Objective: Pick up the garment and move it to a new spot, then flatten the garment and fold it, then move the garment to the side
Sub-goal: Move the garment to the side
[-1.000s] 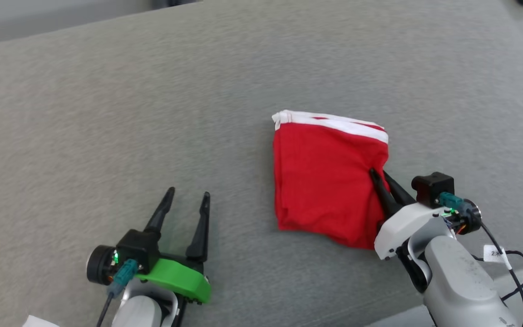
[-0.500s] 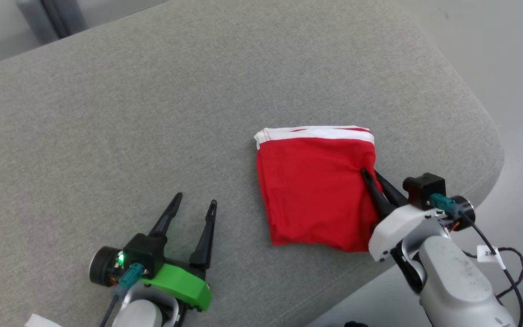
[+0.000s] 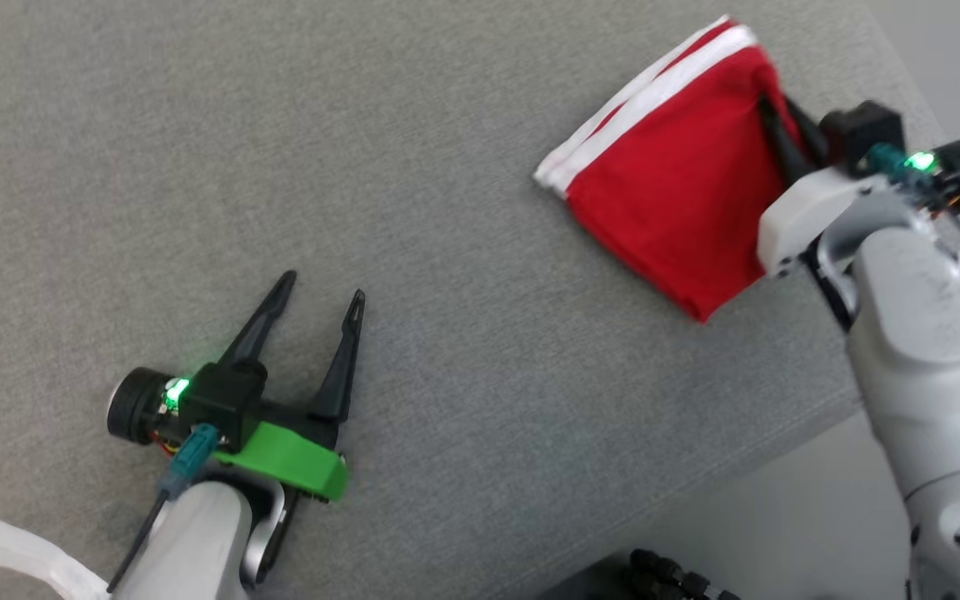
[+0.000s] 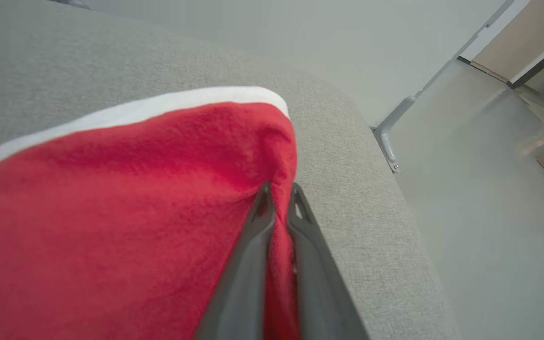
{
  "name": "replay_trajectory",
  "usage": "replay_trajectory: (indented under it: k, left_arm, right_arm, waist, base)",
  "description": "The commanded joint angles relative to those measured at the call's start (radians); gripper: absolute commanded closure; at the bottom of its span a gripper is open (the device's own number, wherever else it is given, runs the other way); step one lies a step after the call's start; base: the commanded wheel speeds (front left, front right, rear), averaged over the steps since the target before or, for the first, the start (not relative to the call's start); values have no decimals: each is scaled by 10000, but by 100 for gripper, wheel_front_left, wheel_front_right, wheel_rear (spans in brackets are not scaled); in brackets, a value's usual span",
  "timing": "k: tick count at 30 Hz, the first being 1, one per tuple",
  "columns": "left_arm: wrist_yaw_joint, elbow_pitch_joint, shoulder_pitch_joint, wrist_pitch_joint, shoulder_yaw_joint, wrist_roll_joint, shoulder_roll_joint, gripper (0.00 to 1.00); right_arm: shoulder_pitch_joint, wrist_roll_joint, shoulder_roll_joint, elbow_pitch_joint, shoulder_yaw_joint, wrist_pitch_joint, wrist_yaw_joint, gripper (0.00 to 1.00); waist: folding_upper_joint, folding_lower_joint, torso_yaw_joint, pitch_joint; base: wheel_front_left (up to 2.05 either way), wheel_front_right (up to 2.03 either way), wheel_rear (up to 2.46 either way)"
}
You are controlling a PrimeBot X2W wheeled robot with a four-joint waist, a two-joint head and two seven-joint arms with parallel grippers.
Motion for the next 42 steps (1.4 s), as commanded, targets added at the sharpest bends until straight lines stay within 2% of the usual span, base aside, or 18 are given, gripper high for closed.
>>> replay_trajectory:
  k: [1,9,14,15,16,17,22,27,34,42]
  left_arm:
    - [-26,17,-250,14,1,-94,186,0]
    - [-2,-224,-804,26,257,-317,362,0]
    - [7,-233,-755,52,240,-392,433,0]
    - [9,-206,-730,55,262,-406,434,0]
    - [10,-177,-700,86,278,-411,439,0]
    - [12,-138,-675,86,289,-415,448,0]
    - [24,-93,-594,86,711,-460,231,0]
    - [18,-119,-498,40,892,-370,-84,0]
    - [3,235,-220,14,1519,-332,-528,0]
    - [0,665,279,13,2672,-95,-983,0]
  right_arm:
    - [-340,-260,-263,81,-308,138,-21,100]
    - [-1359,-2121,-2118,113,-2872,1227,-23,100]
    - [-1256,-3152,-2571,-435,-4296,1589,-21,100]
    - [-1230,-3255,-2575,-577,-4533,1570,-23,80]
    - [-1185,-3404,-2537,-716,-4763,1564,-23,18]
    - [-1123,-3548,-2494,-824,-4915,1586,-23,0]
    - [-1037,-3929,-1918,-1510,-5561,1127,-21,0]
    - [-1161,-3276,-738,-1782,-5630,263,-21,0]
    - [-764,-2251,211,-1754,-4040,-240,-21,0]
    - [473,-634,527,-2520,-2001,-271,-21,0]
  waist:
    - [0,0,1014,1138]
    - [0,0,1734,1793]
    - [0,0,1944,1801]
    - [0,0,1955,1789]
    - [0,0,1966,1774]
    - [0,0,1968,1757]
    - [0,0,1970,1476]
    - [0,0,2037,891]
    - [0,0,2277,-165]
    - [0,0,2856,-1174]
  base:
    - [0,0,0]
    - [0,0,0]
    - [0,0,0]
    - [0,0,0]
    - [0,0,0]
    - [0,0,0]
    - [0,0,0]
    - [0,0,0]
    - [0,0,0]
    - [0,0,0]
